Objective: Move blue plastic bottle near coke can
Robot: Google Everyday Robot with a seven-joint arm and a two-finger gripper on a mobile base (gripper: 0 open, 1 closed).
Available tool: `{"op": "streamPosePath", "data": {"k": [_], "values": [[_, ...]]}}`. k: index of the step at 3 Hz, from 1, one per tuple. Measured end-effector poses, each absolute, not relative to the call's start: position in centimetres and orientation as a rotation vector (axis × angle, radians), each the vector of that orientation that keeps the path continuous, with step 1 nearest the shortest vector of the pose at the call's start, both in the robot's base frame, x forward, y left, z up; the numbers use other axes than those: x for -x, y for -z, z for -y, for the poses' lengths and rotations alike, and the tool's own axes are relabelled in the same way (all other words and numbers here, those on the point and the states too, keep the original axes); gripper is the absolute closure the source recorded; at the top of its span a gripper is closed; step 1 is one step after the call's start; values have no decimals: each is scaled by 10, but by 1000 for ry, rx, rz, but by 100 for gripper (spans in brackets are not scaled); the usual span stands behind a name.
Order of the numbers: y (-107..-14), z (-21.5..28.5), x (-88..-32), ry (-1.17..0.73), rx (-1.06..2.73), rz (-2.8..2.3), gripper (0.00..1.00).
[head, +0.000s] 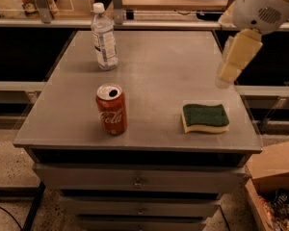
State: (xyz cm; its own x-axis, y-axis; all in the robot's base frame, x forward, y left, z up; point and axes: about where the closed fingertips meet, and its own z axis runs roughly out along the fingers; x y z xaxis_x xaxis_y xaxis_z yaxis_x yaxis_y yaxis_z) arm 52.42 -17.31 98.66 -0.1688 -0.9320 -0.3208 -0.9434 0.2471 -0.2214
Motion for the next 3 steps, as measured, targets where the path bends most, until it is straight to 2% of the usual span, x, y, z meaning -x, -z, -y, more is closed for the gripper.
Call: {"op": "streamPosePath", "data": {"k": [2, 3], "values": [[-969, 85, -615, -252, 1659, -1965, 0], [-963, 41, -641, -321, 1624, -1851, 0]]}}
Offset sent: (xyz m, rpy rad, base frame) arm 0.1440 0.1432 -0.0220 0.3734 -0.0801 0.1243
